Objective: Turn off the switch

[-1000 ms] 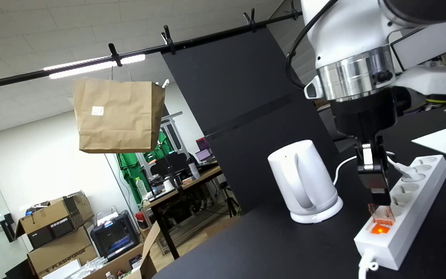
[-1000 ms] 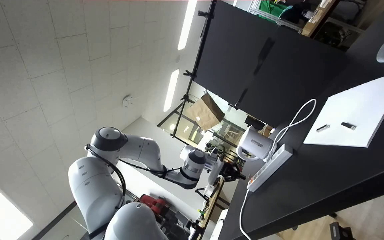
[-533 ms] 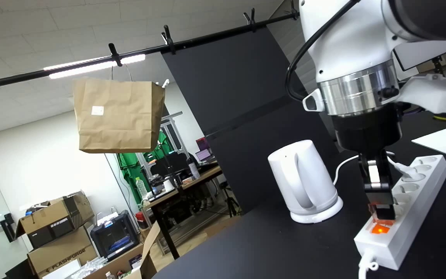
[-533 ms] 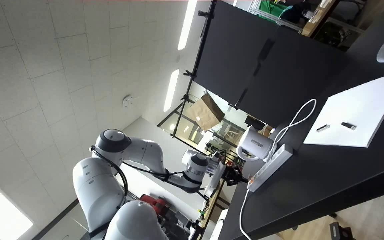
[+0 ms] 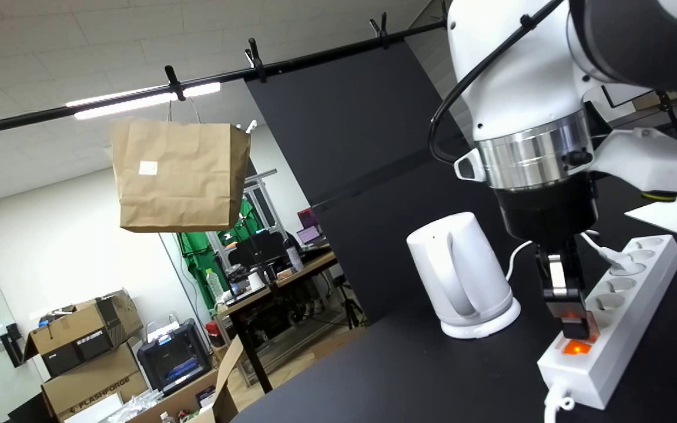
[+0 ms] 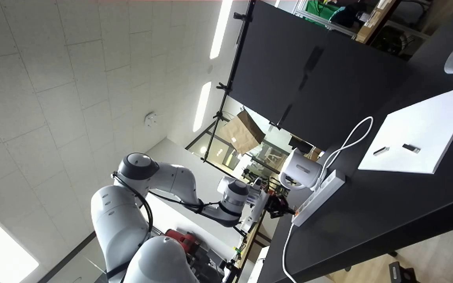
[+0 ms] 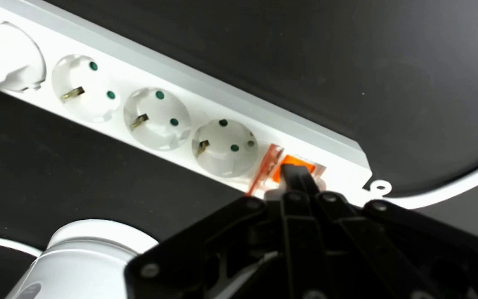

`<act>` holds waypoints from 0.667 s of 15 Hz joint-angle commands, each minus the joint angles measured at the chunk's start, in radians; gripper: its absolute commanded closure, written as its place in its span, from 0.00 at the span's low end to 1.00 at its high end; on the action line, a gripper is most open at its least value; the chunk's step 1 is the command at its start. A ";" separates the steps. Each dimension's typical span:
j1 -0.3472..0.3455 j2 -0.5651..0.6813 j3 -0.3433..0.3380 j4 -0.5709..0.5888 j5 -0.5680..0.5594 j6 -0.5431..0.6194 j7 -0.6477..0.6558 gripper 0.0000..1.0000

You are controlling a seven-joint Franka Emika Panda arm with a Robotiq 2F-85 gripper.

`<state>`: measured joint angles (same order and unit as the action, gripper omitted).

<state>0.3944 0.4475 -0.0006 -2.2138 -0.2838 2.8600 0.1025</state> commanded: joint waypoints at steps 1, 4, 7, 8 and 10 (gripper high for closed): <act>0.009 0.040 -0.010 0.043 -0.008 0.001 0.038 1.00; 0.011 0.060 -0.013 0.062 -0.005 0.001 0.037 1.00; 0.000 0.070 -0.001 0.077 0.009 -0.014 0.024 1.00; -0.024 0.075 0.027 0.085 0.034 -0.041 -0.003 1.00; -0.079 0.087 0.087 0.114 0.093 -0.128 -0.063 1.00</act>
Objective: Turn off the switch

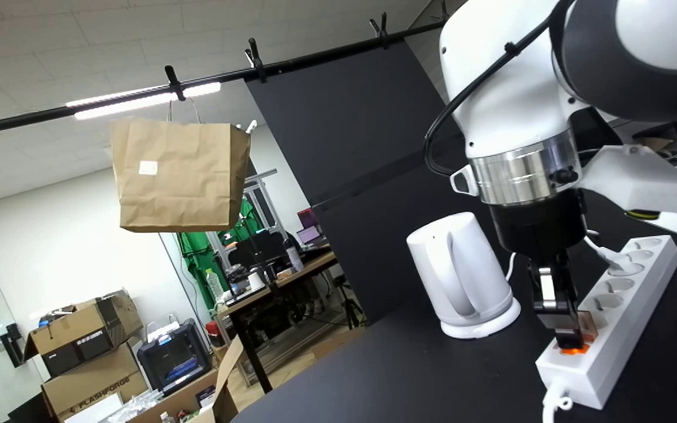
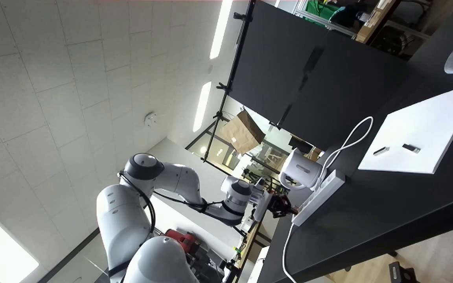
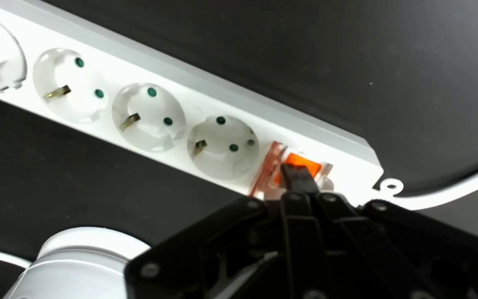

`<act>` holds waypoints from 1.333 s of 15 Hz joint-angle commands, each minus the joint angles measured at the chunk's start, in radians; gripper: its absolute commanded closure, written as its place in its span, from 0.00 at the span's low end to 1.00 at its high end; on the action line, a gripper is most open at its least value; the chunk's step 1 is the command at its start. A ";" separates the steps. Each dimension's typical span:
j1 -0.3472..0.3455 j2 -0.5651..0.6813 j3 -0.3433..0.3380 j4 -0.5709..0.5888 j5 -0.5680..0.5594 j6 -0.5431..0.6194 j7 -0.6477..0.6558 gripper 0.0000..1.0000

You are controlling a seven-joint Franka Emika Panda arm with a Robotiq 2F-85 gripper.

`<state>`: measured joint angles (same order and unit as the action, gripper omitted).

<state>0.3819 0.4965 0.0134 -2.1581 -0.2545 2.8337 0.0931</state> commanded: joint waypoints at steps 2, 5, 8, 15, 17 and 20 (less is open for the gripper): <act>-0.118 0.056 0.122 0.107 0.123 -0.211 -0.123 1.00; -0.158 0.087 0.149 0.185 0.177 -0.361 -0.191 1.00; -0.150 0.107 0.131 0.231 0.149 -0.409 -0.184 1.00; -0.183 0.077 0.176 0.269 0.198 -0.480 -0.250 1.00; -0.200 0.023 0.197 0.258 0.225 -0.478 -0.283 1.00; -0.226 -0.079 0.229 0.242 0.275 -0.488 -0.327 1.00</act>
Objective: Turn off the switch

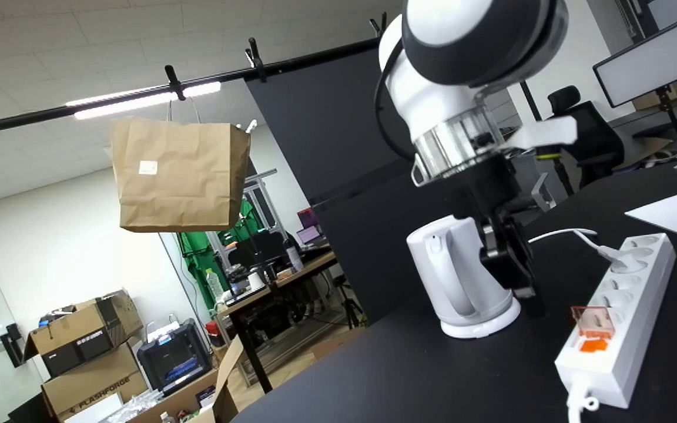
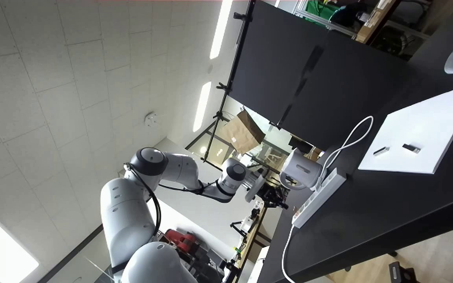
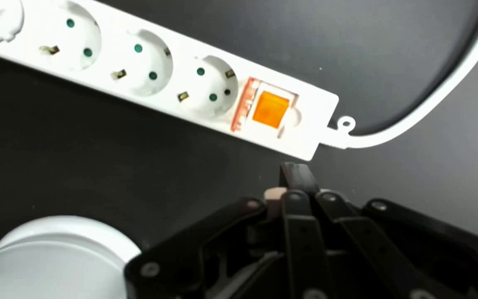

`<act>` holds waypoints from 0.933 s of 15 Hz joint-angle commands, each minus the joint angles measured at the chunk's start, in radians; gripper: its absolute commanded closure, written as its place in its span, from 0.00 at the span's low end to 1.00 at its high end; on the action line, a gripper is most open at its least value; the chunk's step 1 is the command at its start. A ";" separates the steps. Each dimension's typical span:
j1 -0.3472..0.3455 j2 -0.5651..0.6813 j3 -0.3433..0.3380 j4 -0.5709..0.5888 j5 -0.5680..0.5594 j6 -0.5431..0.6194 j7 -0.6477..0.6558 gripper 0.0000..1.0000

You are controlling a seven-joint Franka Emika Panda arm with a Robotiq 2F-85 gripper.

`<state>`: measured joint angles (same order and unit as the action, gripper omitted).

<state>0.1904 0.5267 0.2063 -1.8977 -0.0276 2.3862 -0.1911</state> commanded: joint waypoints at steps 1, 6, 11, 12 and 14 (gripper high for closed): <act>-0.038 -0.141 0.041 -0.020 0.060 -0.053 -0.055 1.00; -0.029 -0.282 0.026 -0.047 0.060 -0.162 -0.068 0.61; -0.027 -0.384 0.013 -0.091 0.055 -0.218 -0.065 0.27; -0.027 -0.399 0.010 -0.099 0.055 -0.231 -0.067 0.19; -0.033 -0.426 0.007 -0.113 0.077 -0.259 -0.084 0.05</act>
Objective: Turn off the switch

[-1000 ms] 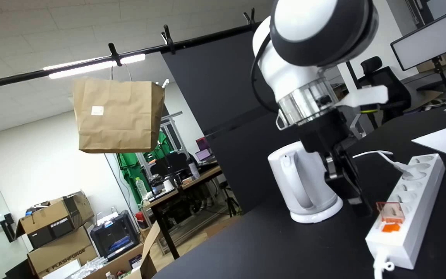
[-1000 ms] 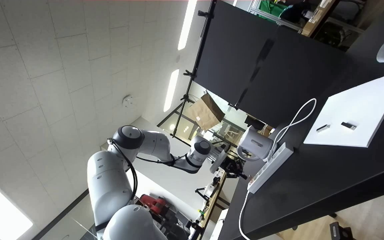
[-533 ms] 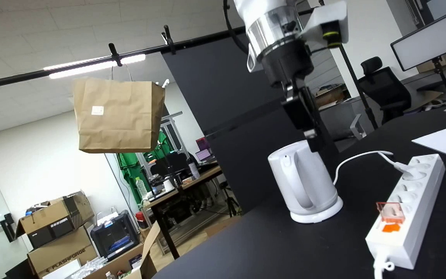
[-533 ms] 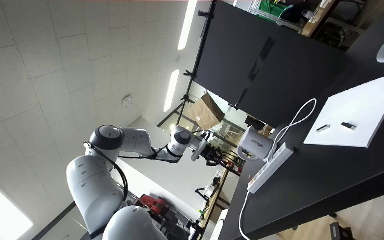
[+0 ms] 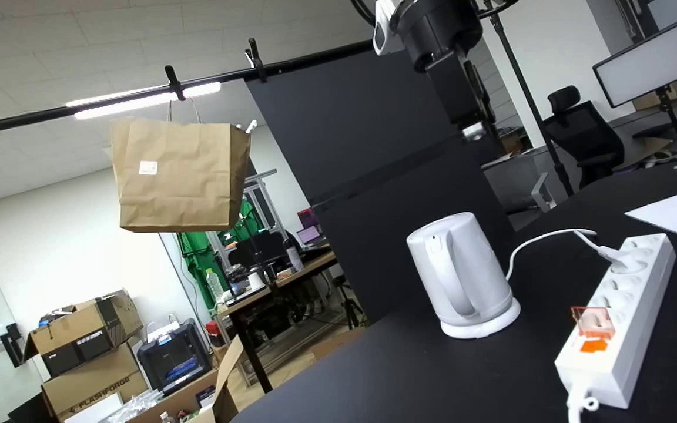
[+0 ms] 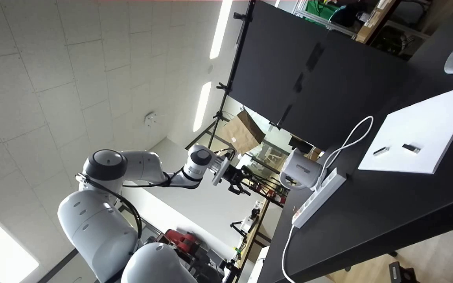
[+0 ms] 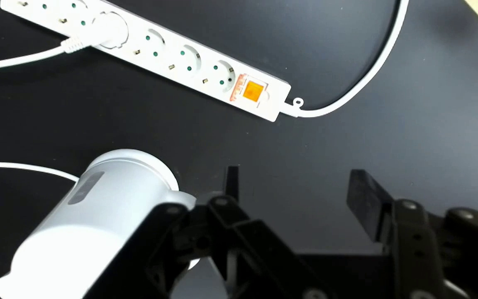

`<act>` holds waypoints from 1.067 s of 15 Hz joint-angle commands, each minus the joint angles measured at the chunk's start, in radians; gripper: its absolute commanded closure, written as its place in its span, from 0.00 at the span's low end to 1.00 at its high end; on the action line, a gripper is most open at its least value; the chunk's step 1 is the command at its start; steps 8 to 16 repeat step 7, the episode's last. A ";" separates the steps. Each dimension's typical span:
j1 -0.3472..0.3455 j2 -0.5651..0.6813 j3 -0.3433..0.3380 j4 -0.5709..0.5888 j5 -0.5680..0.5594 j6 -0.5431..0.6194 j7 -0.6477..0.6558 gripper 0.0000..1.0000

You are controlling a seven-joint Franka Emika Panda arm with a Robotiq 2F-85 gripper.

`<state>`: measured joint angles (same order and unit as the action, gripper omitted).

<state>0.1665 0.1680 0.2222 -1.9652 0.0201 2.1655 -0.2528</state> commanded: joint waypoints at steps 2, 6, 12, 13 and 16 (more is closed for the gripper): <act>0.003 -0.028 -0.010 -0.015 0.007 -0.025 -0.006 0.18; 0.002 -0.044 -0.012 -0.028 0.016 -0.027 -0.012 0.05; 0.002 -0.044 -0.012 -0.029 0.017 -0.027 -0.012 0.05; 0.002 -0.044 -0.012 -0.029 0.017 -0.027 -0.012 0.05; 0.002 -0.044 -0.012 -0.029 0.017 -0.027 -0.012 0.05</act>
